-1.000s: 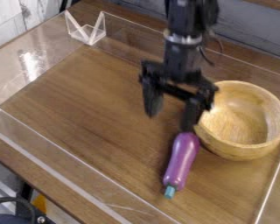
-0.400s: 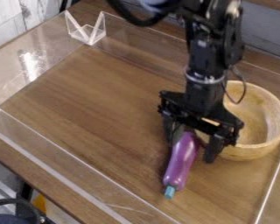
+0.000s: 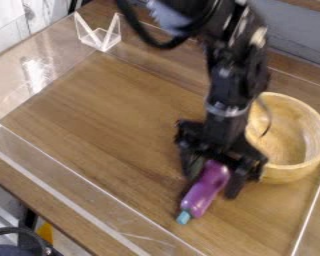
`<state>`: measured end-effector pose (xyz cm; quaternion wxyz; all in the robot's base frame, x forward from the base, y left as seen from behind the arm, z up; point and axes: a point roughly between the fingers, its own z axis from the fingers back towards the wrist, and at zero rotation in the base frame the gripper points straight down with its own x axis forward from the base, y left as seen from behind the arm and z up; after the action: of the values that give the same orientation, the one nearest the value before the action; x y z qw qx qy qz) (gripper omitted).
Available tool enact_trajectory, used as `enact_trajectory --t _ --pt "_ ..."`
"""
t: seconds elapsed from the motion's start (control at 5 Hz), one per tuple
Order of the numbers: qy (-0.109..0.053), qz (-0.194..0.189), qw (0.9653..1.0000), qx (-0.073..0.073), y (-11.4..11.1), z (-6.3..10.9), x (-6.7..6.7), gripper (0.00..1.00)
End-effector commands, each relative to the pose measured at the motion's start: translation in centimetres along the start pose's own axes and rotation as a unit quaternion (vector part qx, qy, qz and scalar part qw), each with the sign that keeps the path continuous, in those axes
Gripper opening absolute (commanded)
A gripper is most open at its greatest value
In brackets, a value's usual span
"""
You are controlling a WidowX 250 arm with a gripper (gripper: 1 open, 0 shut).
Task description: Put the purple eggplant in the brown bowl
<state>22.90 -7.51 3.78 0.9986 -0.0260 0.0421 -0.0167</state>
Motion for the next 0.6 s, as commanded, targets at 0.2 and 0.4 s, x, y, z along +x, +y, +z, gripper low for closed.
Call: enact_trajectory --t 0.2,0.4 --pt "-0.061 0.011 0.998 -0.01 0.8 2.4 -0.7 1.0" --pt "-0.071 0.008 0.9974 -0.011 1.1 2.7 -1.1 1.0"
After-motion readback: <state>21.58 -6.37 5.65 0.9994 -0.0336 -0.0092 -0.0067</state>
